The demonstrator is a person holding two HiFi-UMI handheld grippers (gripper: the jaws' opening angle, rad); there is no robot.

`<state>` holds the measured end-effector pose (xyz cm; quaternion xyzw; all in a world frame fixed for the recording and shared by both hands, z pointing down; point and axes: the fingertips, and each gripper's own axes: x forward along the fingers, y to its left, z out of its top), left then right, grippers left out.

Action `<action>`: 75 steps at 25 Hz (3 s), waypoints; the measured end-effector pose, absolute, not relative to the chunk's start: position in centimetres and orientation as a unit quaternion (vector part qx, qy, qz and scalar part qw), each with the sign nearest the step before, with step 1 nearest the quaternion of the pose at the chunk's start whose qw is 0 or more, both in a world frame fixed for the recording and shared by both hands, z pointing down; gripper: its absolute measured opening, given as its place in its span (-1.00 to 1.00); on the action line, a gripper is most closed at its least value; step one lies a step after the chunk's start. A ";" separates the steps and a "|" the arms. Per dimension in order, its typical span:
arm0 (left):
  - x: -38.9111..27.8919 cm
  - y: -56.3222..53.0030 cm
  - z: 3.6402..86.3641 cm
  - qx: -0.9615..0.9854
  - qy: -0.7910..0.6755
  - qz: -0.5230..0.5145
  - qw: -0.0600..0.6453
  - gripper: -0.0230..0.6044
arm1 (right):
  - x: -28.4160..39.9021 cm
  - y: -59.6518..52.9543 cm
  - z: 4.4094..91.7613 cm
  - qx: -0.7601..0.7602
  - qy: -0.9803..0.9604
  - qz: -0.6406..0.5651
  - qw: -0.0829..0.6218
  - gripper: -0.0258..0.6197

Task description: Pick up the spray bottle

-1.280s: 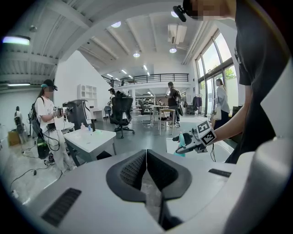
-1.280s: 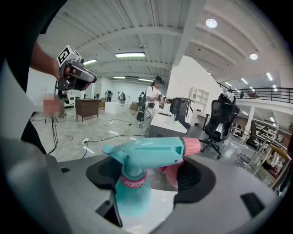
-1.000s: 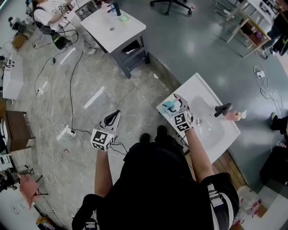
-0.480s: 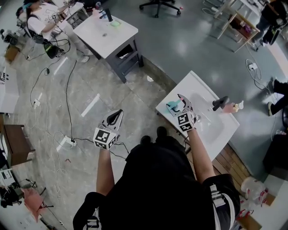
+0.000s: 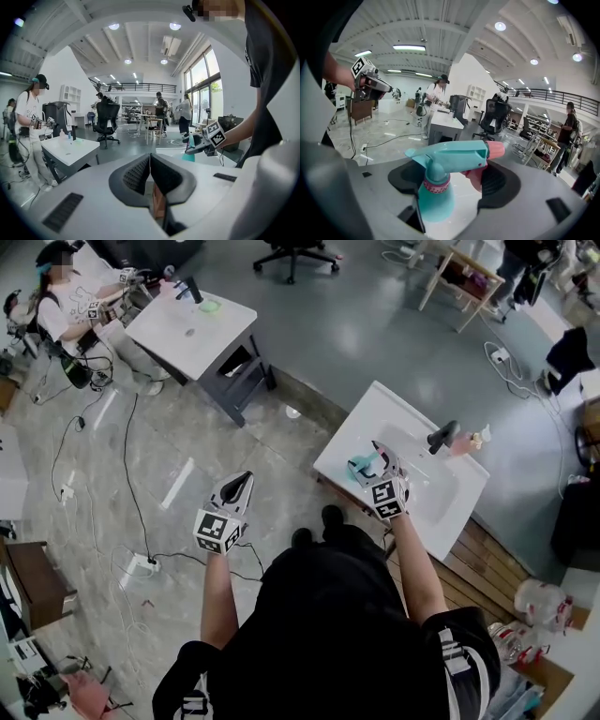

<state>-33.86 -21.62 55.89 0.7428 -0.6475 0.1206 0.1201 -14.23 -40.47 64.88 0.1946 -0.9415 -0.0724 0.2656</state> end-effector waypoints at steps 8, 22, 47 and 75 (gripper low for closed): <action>-31.6 -22.3 55.6 0.782 -0.602 0.120 0.107 -0.85 | -9.9 -38.8 63.7 0.255 -0.928 -0.063 0.265 0.18; -28.5 -19.0 56.7 0.831 -0.530 0.135 0.102 -0.85 | -2.7 -33.1 63.9 0.339 -0.898 -0.055 0.275 0.18; -26.6 -18.9 57.1 0.854 -0.496 0.129 0.092 -0.85 | 1.5 -29.6 64.3 0.389 -0.880 -0.035 0.270 0.17; -25.6 -18.3 57.0 0.857 -0.491 0.128 0.089 -0.85 | 2.9 -28.6 63.8 0.401 -0.879 -0.020 0.257 0.17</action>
